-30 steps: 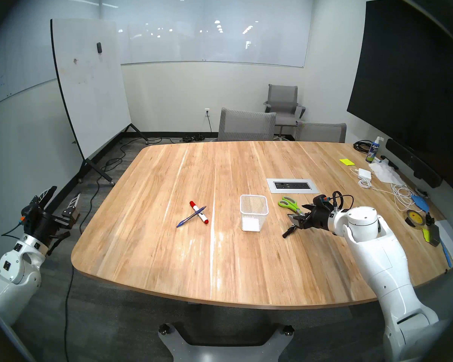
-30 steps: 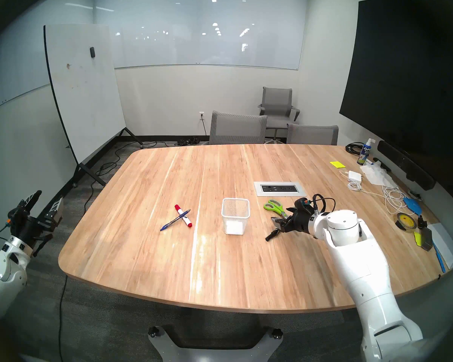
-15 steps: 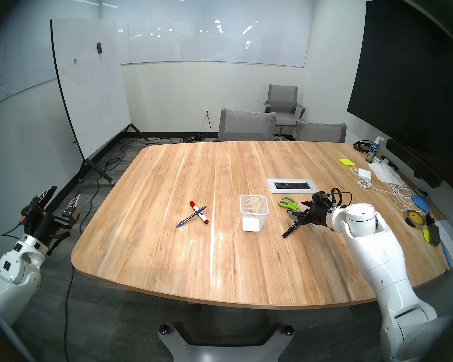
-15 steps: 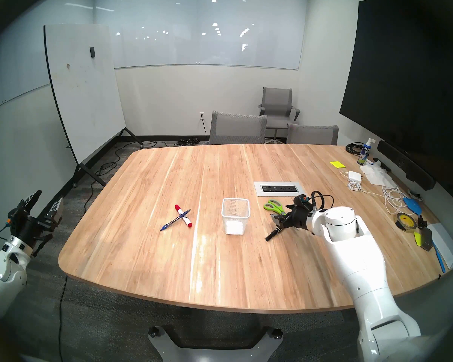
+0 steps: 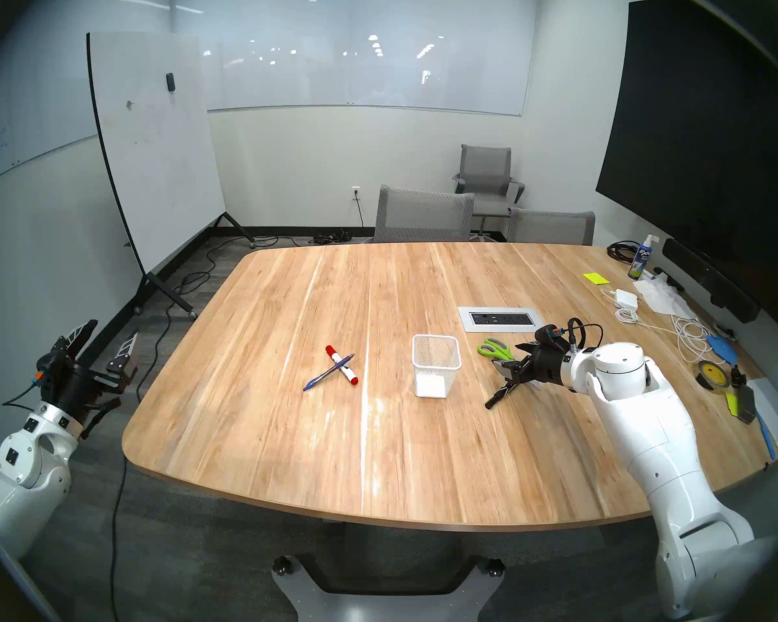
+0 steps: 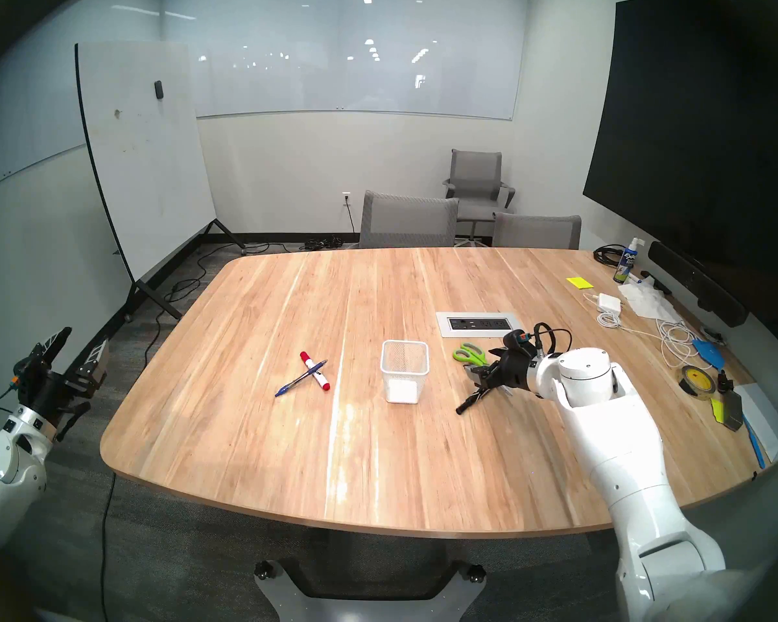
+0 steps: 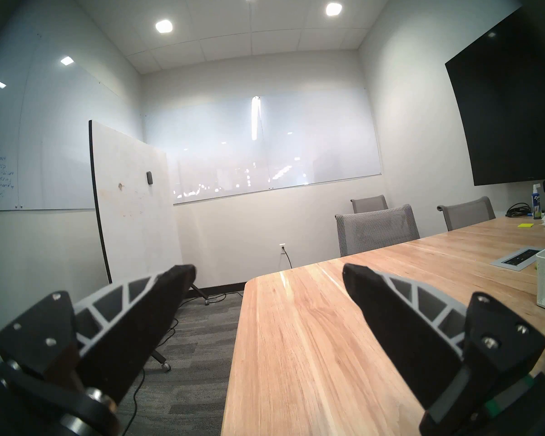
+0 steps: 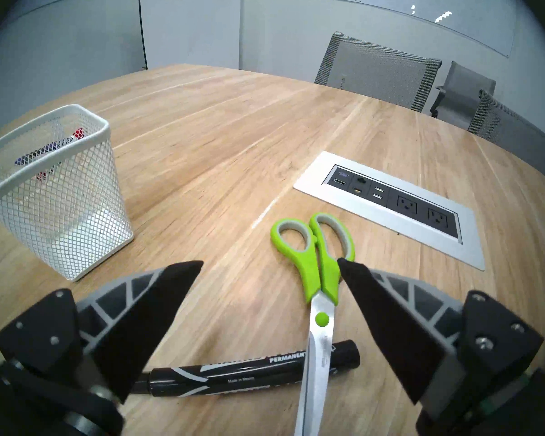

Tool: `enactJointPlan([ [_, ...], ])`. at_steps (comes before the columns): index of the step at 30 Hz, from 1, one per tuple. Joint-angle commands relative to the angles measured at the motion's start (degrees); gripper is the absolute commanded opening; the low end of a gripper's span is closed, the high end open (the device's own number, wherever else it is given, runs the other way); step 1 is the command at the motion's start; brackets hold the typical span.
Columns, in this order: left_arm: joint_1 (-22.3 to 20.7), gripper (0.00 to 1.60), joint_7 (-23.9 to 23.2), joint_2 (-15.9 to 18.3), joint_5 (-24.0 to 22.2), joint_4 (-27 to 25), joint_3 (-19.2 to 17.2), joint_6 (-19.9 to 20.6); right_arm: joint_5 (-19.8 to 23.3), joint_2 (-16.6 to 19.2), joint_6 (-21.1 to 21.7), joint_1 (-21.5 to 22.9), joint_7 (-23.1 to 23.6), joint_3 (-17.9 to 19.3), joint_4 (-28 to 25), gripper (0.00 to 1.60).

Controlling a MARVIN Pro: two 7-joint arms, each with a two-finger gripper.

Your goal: Place the pen, the marker, and the scissors into the pen holder

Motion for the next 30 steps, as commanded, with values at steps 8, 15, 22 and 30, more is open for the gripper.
enactJointPlan([
  [8, 0.1, 1.6, 0.0, 0.0, 0.0, -0.2, -0.8, -0.1, 0.2, 0.6, 0.7, 4.5, 1.7, 0.5, 2.3, 1.6],
  [15, 0.1, 1.6, 0.0, 0.0, -0.1, -0.3, -0.8, -0.1, 0.0, 0.4, 0.8, 5.6, 2.0, 0.3, 4.1, 1.6],
  [22, 0.1, 1.6, 0.0, 0.0, -0.1, -0.3, -0.8, -0.1, -0.5, 0.2, 0.2, 6.8, 2.1, -0.2, 6.4, 1.6],
  [30, 0.1, 1.6, 0.0, 0.0, -0.1, -0.2, -0.8, -0.1, -1.0, -0.1, -0.1, 8.0, 2.0, -0.6, 8.2, 1.6],
])
